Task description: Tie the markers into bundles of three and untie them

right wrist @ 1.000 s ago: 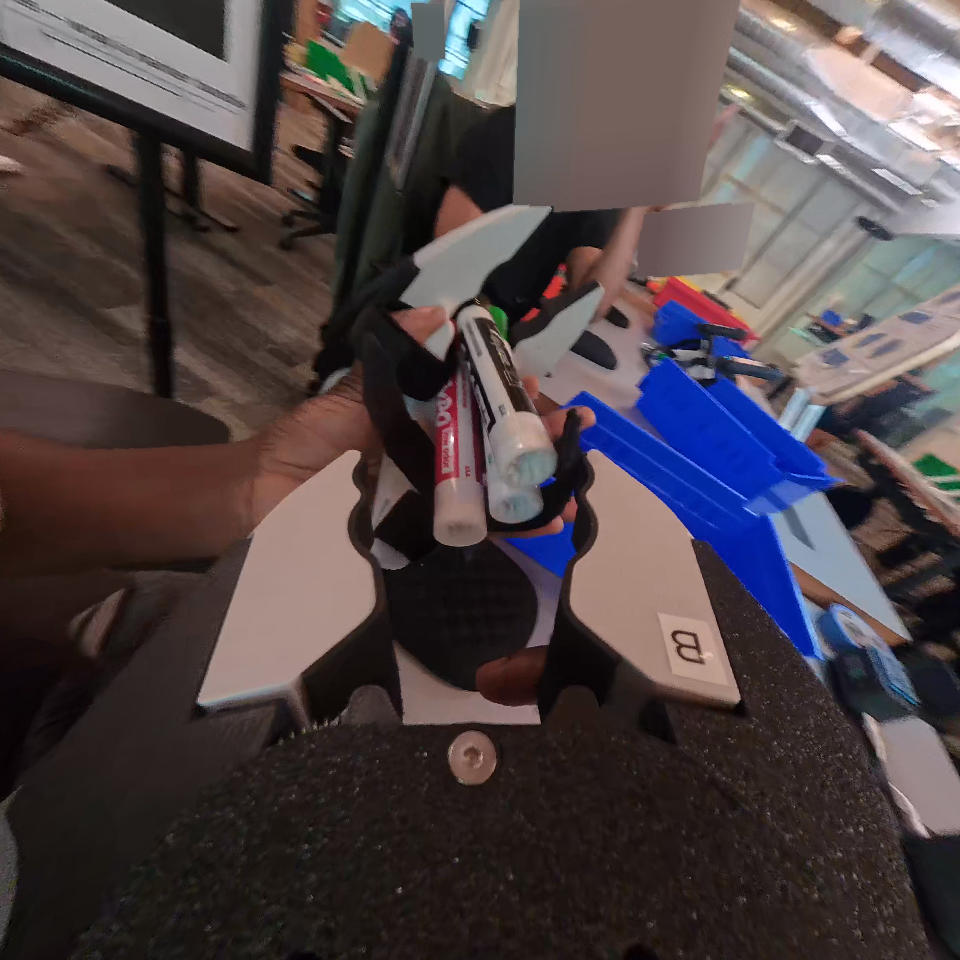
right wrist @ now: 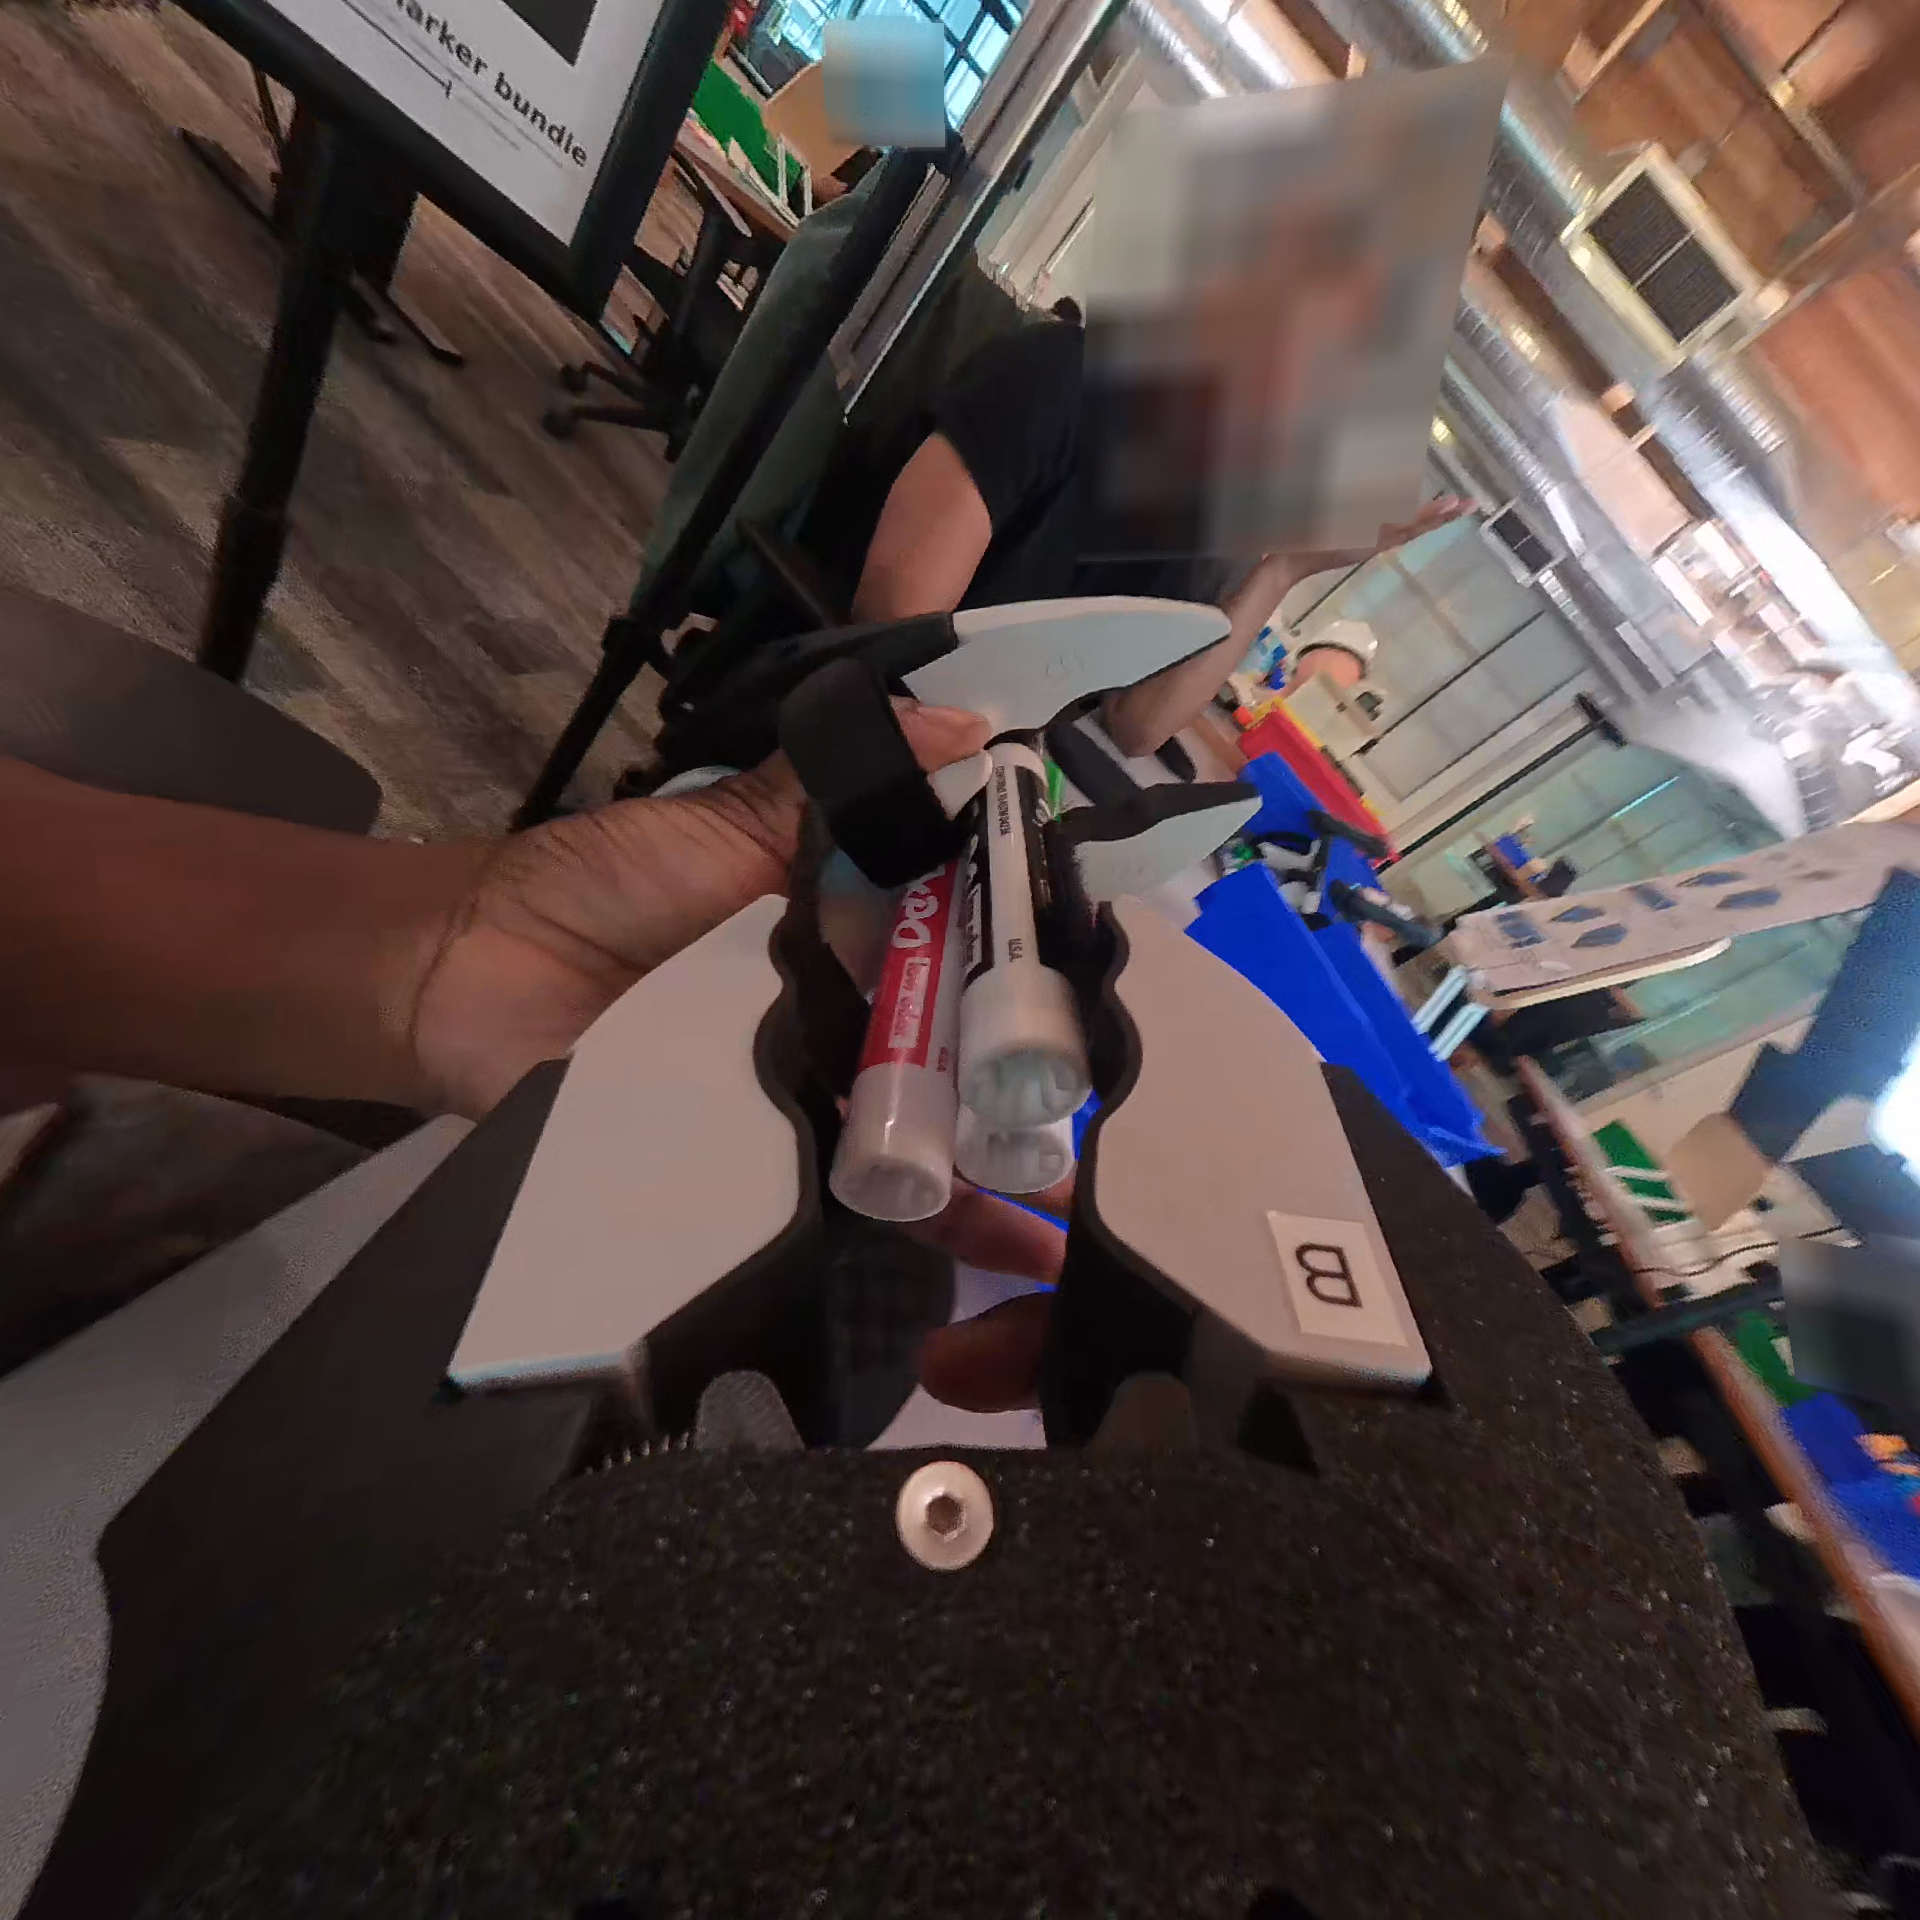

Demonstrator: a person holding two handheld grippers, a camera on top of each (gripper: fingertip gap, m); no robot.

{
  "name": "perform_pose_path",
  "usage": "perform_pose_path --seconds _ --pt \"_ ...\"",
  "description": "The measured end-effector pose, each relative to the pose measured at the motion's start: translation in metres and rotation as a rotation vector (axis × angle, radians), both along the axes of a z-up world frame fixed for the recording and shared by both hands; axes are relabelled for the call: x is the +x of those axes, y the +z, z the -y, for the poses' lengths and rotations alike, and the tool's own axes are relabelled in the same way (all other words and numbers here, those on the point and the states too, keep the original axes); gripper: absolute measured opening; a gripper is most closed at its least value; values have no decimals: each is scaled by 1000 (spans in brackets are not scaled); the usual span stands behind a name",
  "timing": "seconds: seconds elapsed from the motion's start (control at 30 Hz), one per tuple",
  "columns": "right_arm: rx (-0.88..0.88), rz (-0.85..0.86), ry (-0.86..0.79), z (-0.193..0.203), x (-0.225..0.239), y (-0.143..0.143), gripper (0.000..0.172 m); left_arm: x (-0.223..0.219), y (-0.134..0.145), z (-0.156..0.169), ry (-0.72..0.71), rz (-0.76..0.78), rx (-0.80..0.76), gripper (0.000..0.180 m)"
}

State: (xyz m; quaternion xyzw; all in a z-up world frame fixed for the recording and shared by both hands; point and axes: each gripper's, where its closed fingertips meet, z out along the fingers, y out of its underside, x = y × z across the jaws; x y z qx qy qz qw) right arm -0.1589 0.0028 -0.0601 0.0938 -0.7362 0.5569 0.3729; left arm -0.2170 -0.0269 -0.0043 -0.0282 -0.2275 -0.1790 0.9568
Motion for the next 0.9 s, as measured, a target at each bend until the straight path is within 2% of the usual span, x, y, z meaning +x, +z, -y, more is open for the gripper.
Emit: perform_pose_path --seconds 0.13,0.3,0.43,0.5,0.63,0.9 --pt "10 -118 -24 -2 -1 8 33 0 0 -2 -24 26 3 39" --pt "65 -160 -45 0 -3 7 25 -4 -2 1 -14 71 -1 39" --pt "109 -137 -36 2 -3 5 26 -7 -4 2 -13 109 -9 39" --pt "150 -133 -24 3 -3 -1 34 -11 -10 3 -31 155 8 39" --pt "180 -88 -20 6 -5 -8 40 -23 -22 3 -102 244 55 38" --pt "297 -214 -66 6 -10 -13 29 -36 -37 -4 -133 354 6 38"
